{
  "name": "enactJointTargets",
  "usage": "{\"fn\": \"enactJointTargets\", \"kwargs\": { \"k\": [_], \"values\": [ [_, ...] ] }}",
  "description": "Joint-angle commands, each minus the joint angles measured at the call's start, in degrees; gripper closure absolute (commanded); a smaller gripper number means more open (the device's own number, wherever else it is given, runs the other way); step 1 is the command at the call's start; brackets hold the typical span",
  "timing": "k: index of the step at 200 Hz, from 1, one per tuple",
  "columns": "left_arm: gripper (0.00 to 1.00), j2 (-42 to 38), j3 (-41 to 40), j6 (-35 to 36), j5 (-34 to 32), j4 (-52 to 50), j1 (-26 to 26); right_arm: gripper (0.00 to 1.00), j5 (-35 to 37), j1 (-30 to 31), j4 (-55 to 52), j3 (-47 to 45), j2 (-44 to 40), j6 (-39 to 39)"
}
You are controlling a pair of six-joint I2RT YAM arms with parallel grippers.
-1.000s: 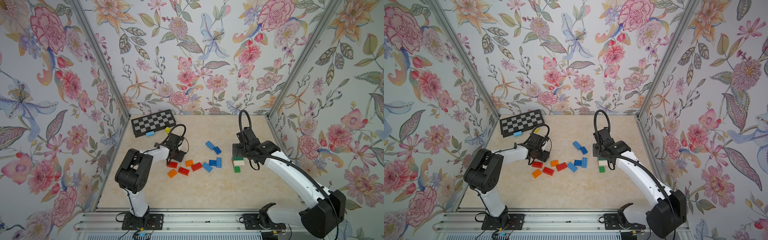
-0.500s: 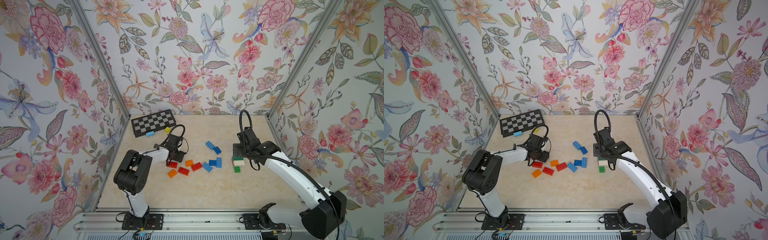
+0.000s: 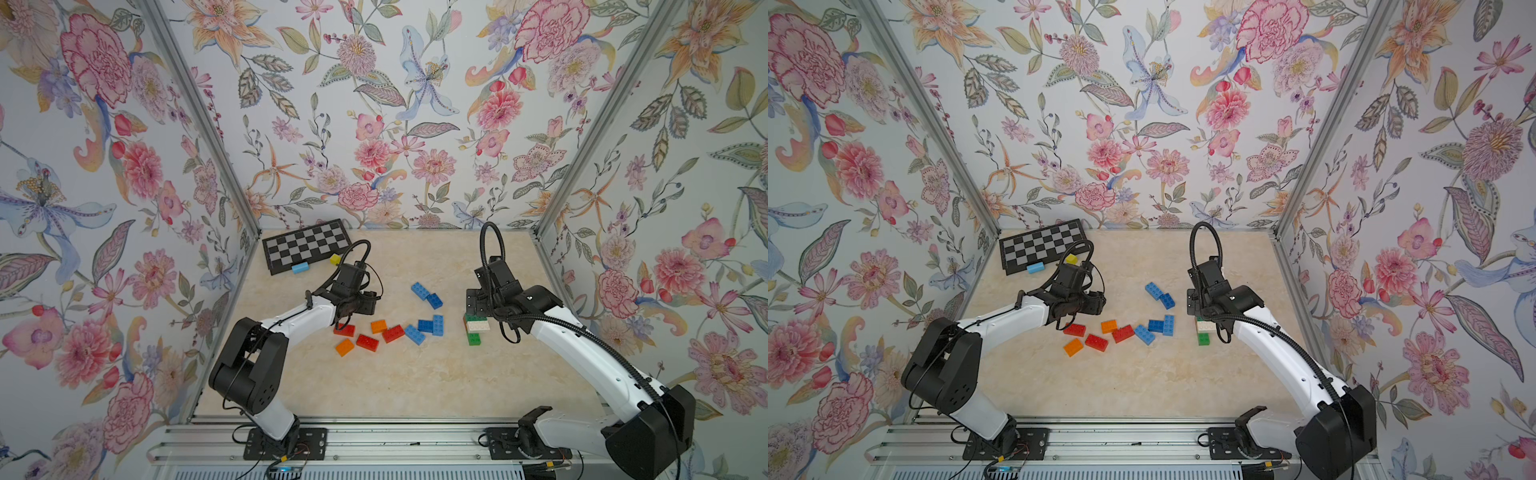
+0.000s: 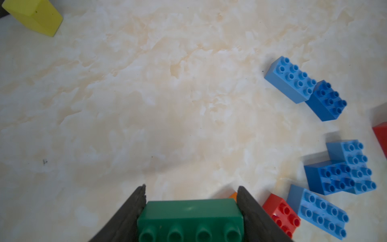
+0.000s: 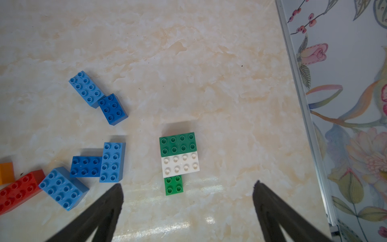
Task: Assemble a rectangle with lego
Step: Pick up the lego brick from the center of the board, then place the lego brick at the center of the board.
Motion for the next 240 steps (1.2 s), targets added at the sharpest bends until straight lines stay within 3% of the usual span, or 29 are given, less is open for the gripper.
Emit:
{"fn": "enactJointTargets", "kwargs": {
  "k": [1, 34, 74, 114, 162, 182, 201, 225, 240],
  "values": [
    [0.57, -4.95, -1.74, -8.73, -0.16, -0.23, -4.33, 0.0, 1.32, 0.37, -0.24, -1.52, -1.67, 1.5],
    [0.58, -5.94, -4.14, -17.5, -2.53, 2.93, -13.73, 0.0, 1.48, 0.24, -0.25, -3.2, -4.67, 2.36],
    [0.58, -0.76, -5.03, -26.42, -6.02, 9.17, -23.92, 0.0, 0.98, -0.13, -0.25, -6.07, -9.38, 3.67],
    [0.54, 7.15, -0.2, -30.46, -7.99, 11.83, -30.4, 0.0, 0.58, -0.35, -0.25, -9.32, -12.01, 4.28],
    [0.54, 16.13, 5.53, -34.06, -7.02, 14.76, -33.53, 0.0, 0.41, -0.48, -0.25, -11.42, -14.65, 4.9],
    [0.48, 18.06, 7.12, -35.16, -7.62, 13.03, -34.24, 0.0, 0.06, -0.65, -0.25, -11.93, -15.35, 5.03],
    [0.32, 19.52, 7.98, -35.82, -7.47, 12.14, -34.33, 0.0, 0.01, -0.73, -0.24, -12.31, -15.65, 5.04],
    [0.18, 20.69, 8.91, -35.84, -6.84, 11.86, -34.34, 0.0, -0.08, -0.82, -0.23, -12.66, -15.67, 5.14],
    [0.15, 20.72, 9.27, -35.32, -6.4, 12.26, -34.35, 0.0, -0.15, -0.87, -0.29, -12.75, -15.66, 5.25]
  ]
}}
